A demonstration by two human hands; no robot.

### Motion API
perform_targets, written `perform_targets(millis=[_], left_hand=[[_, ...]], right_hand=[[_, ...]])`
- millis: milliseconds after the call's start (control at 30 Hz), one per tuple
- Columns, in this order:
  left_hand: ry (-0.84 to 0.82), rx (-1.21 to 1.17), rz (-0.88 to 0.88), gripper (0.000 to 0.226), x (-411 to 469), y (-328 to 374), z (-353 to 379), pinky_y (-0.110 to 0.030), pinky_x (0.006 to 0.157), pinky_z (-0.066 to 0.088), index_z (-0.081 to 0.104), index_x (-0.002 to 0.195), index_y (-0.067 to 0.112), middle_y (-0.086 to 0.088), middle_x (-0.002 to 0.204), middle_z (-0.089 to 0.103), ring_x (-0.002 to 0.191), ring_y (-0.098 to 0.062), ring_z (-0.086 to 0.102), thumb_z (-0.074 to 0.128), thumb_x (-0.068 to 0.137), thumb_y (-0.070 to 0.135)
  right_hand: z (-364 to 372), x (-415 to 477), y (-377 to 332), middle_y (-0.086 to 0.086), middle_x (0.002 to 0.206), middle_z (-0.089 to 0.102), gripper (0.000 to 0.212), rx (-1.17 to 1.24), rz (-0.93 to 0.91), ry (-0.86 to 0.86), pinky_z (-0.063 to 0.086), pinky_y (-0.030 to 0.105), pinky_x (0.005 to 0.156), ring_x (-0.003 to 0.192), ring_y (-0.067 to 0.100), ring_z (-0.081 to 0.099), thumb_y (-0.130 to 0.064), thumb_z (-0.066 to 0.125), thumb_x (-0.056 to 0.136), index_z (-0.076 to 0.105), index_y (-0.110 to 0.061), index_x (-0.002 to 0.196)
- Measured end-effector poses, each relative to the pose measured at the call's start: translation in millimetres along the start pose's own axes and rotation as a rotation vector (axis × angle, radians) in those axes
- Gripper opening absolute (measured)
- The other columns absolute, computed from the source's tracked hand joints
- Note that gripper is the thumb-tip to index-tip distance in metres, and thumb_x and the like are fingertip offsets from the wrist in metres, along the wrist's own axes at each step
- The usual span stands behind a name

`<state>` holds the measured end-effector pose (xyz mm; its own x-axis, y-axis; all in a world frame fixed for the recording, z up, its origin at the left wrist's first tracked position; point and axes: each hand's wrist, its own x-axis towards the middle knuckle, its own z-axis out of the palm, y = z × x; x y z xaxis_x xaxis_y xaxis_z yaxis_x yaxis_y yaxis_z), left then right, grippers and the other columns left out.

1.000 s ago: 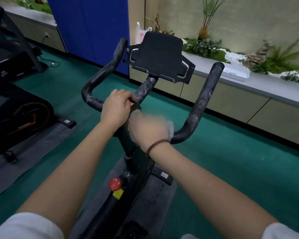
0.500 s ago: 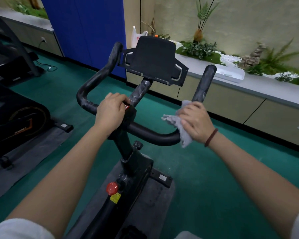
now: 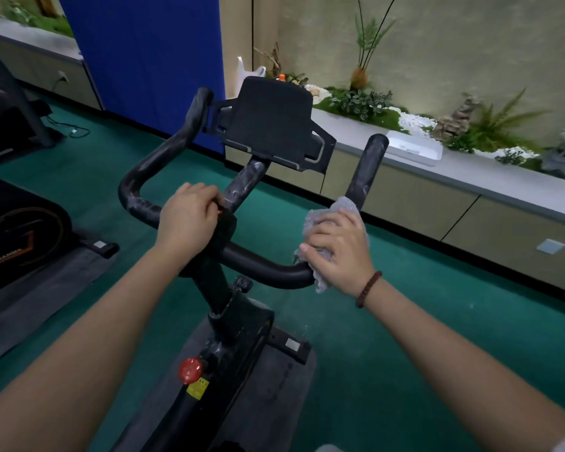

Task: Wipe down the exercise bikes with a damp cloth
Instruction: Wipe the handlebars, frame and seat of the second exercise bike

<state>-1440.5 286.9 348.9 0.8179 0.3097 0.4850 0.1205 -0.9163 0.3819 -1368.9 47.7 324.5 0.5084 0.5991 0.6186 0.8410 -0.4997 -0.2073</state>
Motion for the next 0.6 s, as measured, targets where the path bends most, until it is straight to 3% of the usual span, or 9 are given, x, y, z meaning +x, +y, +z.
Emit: perform_targets(millis=[133, 267, 400, 500, 600], left_hand=[[-0.034, 0.074, -0.013, 0.016, 12.5, 9.9, 6.5, -0.037, 0.067, 0.035, 0.06, 0.081, 0.003, -0.011, 0.082, 0.056, 0.085, -0.03, 0.048, 0.045, 0.086, 0.007], [-0.019, 0.095, -0.013, 0.015, 15.1, 11.0, 9.9, -0.038, 0.068, 0.035, 0.06, 0.078, 0.001, -0.014, 0.078, 0.054, 0.082, -0.033, 0.049, 0.047, 0.084, 0.005], [-0.006, 0.09, -0.001, 0.014, 13.0, 7.2, 9.0, -0.04, 0.071, 0.038, 0.06, 0.077, 0.002, -0.013, 0.078, 0.056, 0.082, -0.033, 0.05, 0.048, 0.083, 0.005], [0.003, 0.085, 0.004, 0.014, 12.5, 6.2, 9.2, -0.039, 0.07, 0.039, 0.06, 0.076, 0.003, -0.013, 0.076, 0.056, 0.08, -0.033, 0.051, 0.047, 0.082, 0.005], [0.018, 0.069, 0.007, 0.015, 12.8, 4.3, 10.0, -0.039, 0.07, 0.039, 0.059, 0.073, 0.003, -0.011, 0.074, 0.054, 0.078, -0.033, 0.051, 0.046, 0.081, 0.007]], right_hand=[[-0.3, 9.5, 30.1, -0.003, 0.073, 0.07, 0.038, -0.002, -0.187, -0.033, 0.033, 0.034, 0.09, 0.083, 0.022, 0.063, -0.029, 0.041, 0.083, 0.07, -0.015, 0.064], [-6.6, 34.6, 64.0, 0.002, 0.077, 0.07, 0.046, -0.027, -0.129, -0.093, 0.026, 0.029, 0.096, 0.082, 0.022, 0.061, -0.03, 0.034, 0.085, 0.072, -0.01, 0.07], [-19.2, 63.5, 95.0, 0.003, 0.077, 0.068, 0.051, -0.225, -0.181, -0.218, 0.025, 0.033, 0.1, 0.083, 0.022, 0.059, -0.031, 0.025, 0.087, 0.071, -0.011, 0.074], [-32.1, 92.2, 110.8, 0.004, 0.07, 0.064, 0.053, -0.453, -0.302, -0.25, 0.028, 0.037, 0.093, 0.077, 0.023, 0.056, -0.031, 0.024, 0.088, 0.069, -0.011, 0.069], [-42.2, 116.4, 121.4, 0.004, 0.066, 0.061, 0.055, -0.529, -0.279, -0.262, 0.03, 0.037, 0.086, 0.072, 0.023, 0.05, -0.034, 0.02, 0.086, 0.066, -0.011, 0.065]])
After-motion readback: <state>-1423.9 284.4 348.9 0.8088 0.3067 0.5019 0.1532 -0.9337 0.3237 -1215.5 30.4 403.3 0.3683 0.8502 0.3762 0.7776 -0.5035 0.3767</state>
